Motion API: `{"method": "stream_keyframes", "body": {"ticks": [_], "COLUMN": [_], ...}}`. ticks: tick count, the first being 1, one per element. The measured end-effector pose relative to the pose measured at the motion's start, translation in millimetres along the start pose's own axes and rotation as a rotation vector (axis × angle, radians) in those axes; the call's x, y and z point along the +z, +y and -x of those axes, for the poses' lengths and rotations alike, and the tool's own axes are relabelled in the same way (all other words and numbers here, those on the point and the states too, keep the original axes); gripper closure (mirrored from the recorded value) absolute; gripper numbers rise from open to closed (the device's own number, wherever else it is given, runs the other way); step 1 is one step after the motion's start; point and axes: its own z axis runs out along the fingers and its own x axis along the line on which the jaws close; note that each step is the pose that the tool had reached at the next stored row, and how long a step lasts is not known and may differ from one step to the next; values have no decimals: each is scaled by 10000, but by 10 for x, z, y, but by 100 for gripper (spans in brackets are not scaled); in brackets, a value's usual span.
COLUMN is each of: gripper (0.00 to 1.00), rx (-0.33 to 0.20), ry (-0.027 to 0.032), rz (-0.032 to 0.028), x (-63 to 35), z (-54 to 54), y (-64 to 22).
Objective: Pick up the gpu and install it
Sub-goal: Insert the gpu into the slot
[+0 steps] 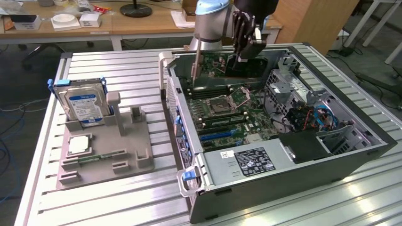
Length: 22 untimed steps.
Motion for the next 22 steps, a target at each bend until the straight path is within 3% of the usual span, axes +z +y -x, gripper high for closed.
{"method": "stream_keyframes", "body": {"ticks": [13, 22], "gripper": [74, 74], "rx": [-1668, -1750], "ry": [14, 13], "rz": [19, 20], "x": [6, 8], "z": [0, 0], "y": [0, -1]}}
